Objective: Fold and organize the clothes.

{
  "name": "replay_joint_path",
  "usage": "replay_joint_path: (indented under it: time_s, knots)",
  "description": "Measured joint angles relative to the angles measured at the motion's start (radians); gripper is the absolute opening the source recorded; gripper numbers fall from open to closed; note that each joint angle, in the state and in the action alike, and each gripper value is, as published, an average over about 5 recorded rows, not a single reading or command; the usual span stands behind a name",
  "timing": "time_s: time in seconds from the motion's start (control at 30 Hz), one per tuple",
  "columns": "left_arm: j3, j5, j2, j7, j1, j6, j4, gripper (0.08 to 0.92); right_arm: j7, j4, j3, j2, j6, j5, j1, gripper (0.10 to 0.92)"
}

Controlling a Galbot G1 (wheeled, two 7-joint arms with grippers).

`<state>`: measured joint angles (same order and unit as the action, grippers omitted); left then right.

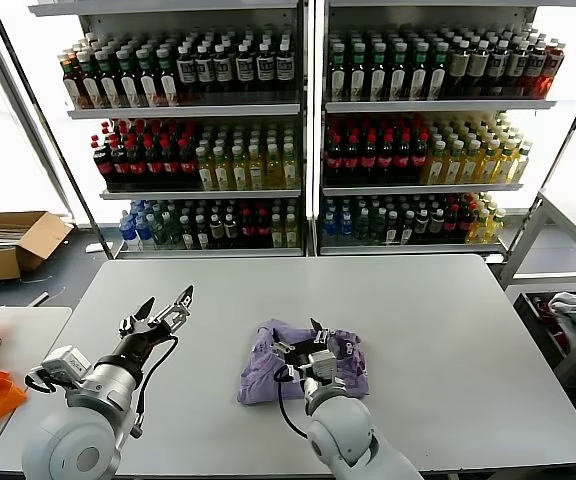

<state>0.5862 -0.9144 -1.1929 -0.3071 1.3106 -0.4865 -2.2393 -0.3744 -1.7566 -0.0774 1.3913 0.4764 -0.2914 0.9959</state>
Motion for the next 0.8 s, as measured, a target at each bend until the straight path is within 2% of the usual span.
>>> replay_joint_path:
  time_s: [0.4,0.8]
  knots:
    - [0.003,0.004,-0.026,0.014,0.017,0.005,0.011,0.823,-0.091,0.047,-0.032,0.042,0.042,0.05,0.009,0.823]
    - [-0.004,0.013,-0.035,0.019,0.027,0.006,0.01,0.823,-0.09,-0.089,-0.006,-0.017,-0.058,0.07,0.059,0.823]
